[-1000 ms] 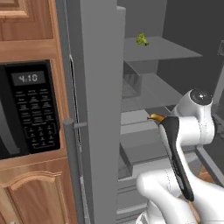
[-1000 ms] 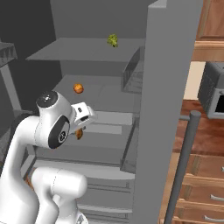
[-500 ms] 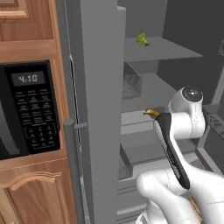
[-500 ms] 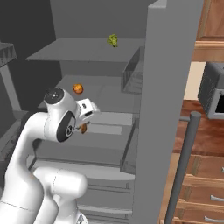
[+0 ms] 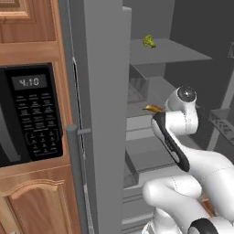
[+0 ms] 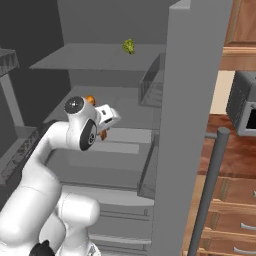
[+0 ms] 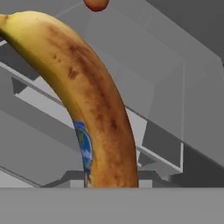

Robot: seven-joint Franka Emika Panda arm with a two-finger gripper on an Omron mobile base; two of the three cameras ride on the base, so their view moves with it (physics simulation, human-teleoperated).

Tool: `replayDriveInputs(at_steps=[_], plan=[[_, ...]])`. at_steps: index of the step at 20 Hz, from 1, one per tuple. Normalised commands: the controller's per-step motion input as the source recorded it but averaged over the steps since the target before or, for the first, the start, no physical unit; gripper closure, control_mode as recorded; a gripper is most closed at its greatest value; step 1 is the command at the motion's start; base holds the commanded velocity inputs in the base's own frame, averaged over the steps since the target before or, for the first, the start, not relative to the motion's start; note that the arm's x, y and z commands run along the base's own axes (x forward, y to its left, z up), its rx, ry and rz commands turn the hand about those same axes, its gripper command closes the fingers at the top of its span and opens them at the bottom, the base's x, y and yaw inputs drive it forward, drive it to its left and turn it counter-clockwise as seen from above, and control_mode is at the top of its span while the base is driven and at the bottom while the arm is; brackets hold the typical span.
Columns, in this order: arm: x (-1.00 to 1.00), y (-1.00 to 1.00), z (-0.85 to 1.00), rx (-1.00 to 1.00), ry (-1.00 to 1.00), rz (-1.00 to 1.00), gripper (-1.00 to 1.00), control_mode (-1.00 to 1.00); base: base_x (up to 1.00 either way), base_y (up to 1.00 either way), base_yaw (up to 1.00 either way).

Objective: Place the banana in the correct fridge rack based on whether it is a fruit or vegetable. Finally, close the fridge door.

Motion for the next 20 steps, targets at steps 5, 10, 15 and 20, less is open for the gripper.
replayDriveInputs(at_steps=[5,10,15,20], plan=[[0.80,-0.09,0.00,0.00,0.01,0.00,1.00,-1.00,0.00,0.00,0.00],[0.66,-0.11,0.00,0.00,0.06,0.00,1.00,-1.00,0.00,0.00,0.00],[0.47,-0.19,0.00,0.00,0.02,0.00,1.00,-1.00,0.00,0.00,0.00],[0.50,-0.08,0.00,0.00,0.03,0.00,1.00,-1.00,0.00,0.00,0.00]])
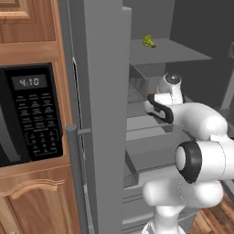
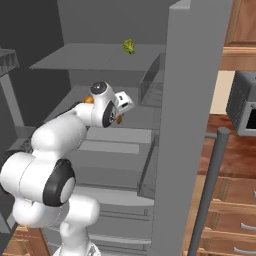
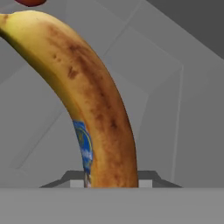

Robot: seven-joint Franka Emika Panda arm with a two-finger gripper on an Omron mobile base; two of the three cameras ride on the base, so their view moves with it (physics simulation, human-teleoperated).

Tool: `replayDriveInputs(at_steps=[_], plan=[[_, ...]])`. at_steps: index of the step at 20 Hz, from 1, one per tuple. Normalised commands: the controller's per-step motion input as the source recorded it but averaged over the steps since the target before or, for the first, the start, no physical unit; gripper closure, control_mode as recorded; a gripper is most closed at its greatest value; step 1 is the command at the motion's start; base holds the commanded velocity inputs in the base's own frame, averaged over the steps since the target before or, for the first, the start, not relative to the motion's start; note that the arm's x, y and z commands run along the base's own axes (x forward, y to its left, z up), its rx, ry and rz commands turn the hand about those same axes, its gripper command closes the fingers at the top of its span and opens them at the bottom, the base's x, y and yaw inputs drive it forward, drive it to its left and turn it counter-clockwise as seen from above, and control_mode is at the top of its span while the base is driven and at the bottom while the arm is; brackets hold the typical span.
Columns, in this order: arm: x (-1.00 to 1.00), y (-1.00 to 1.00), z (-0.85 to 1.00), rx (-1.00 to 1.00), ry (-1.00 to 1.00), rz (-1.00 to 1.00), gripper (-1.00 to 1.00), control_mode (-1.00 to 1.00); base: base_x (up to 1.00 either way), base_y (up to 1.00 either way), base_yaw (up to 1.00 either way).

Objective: Place the banana in the correct fridge rack based on whether it is a fruit or vegetable. Finally, close the fridge door.

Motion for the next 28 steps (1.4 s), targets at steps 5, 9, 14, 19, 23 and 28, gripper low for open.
replayDriveInputs(at_steps=[5,9,14,19,23,28], plan=[[0.50,0.00,0.00,0.00,0.03,0.00,1.00,-1.00,0.00,0.00,0.00],[0.53,-0.04,-0.24,0.00,0.04,0.00,1.00,-1.00,0.00,0.00,0.00],[0.62,-0.03,-0.43,0.00,0.06,0.00,1.00,-1.00,0.00,0.00,0.00],[0.59,-0.06,-0.37,0.00,0.03,0.00,1.00,-1.00,0.00,0.00,0.00],[0.47,0.00,-0.44,0.00,0.00,0.00,-1.00,-1.00,0.00,0.00,0.00],[0.02,0.00,-0.36,0.00,-0.10,0.00,-1.00,-1.00,0.00,0.00,0.00]])
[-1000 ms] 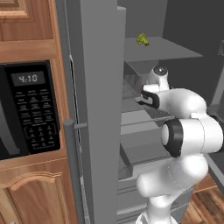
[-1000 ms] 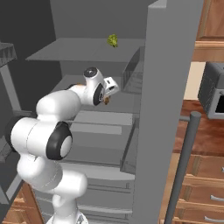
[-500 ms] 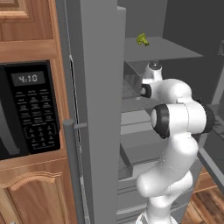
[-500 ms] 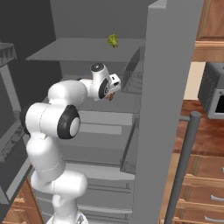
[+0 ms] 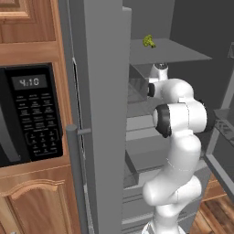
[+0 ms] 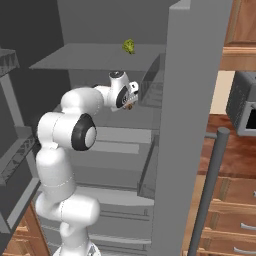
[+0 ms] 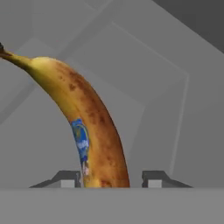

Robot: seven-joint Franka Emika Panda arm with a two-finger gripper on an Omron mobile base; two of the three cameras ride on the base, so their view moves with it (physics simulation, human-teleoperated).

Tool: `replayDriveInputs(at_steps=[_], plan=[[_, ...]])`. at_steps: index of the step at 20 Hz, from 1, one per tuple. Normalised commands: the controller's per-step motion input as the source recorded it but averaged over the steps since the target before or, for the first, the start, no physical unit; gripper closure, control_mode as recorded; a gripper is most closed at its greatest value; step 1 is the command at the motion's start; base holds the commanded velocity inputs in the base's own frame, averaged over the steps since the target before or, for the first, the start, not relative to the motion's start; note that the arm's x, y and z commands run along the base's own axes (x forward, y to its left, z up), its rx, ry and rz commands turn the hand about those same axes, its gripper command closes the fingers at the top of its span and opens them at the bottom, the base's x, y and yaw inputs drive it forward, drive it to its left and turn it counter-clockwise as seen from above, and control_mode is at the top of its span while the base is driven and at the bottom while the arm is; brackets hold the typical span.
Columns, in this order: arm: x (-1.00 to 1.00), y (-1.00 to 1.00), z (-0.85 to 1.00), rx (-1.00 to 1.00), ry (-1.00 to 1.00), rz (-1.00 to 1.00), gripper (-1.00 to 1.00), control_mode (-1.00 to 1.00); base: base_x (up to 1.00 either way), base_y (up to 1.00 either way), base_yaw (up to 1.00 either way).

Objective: Place the banana in the correct fridge rack based on whether it is a fruit or vegetable. Finally, close the fridge door.

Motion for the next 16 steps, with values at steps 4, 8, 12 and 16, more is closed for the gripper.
replayDriveInputs(at_steps=[4,8,12,16], plan=[[-0.14,0.00,-0.11,0.00,-0.17,-0.08,-1.00,-1.00,0.00,0.00,0.00],[-0.44,0.00,0.00,0.00,-0.09,-0.14,-1.00,-1.00,0.00,0.00,0.00],[-0.93,0.00,0.14,0.00,0.00,-0.13,-1.00,-1.00,0.00,0.00,0.00],[-1.00,0.00,0.34,0.06,-0.04,-0.01,-1.00,-1.00,0.00,0.00,0.00]])
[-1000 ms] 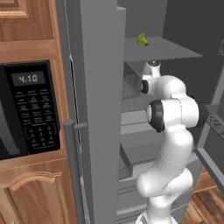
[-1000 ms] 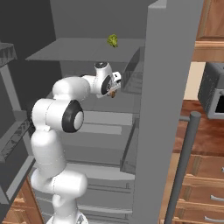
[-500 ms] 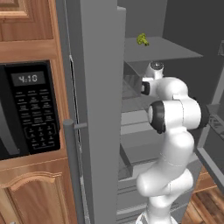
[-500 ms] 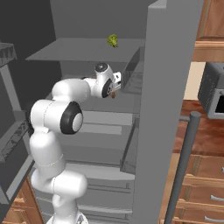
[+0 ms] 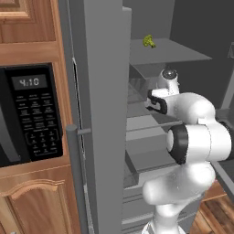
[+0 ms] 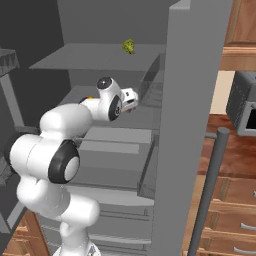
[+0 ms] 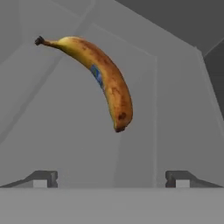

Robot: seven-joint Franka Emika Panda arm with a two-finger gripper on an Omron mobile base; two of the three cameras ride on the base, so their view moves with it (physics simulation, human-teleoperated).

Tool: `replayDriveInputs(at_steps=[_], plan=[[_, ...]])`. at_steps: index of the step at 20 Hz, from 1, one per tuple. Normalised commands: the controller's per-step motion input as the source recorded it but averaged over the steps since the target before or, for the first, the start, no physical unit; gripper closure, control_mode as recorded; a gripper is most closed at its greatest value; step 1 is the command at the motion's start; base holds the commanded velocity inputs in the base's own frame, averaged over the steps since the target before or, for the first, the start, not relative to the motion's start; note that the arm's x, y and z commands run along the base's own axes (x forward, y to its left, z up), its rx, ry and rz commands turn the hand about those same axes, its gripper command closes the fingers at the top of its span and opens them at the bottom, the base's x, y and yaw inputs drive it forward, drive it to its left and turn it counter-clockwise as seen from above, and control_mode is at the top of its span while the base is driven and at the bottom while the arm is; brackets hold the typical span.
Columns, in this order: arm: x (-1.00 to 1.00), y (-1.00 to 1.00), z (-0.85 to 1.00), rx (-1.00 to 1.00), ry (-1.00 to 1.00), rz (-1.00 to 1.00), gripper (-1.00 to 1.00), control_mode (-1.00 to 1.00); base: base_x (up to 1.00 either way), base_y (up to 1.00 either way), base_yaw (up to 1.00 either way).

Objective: Place the banana in the correct fridge rack based on whether it is a fruit or vegetable. Finally, close the fridge door.

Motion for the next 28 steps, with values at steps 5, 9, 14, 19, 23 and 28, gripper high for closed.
replayDriveInputs(at_steps=[5,9,14,19,23,28], plan=[[-0.98,0.16,0.32,0.19,-0.01,0.00,-1.00,-1.00,0.00,0.00,0.00],[-0.72,0.26,0.14,0.31,-0.04,-0.04,-1.00,-1.00,0.00,0.00,0.00],[-0.71,0.34,0.40,0.26,0.00,-0.05,-1.00,-1.00,0.00,0.00,0.00],[-0.65,0.28,0.27,0.18,0.01,-0.07,-1.00,-1.00,0.00,0.00,0.00],[-0.92,0.08,0.11,0.04,-0.01,-0.10,-1.00,-1.00,0.00,0.00,0.00],[-0.76,0.06,0.00,-0.01,0.00,-0.08,-1.00,-1.00,0.00,0.00,0.00]])
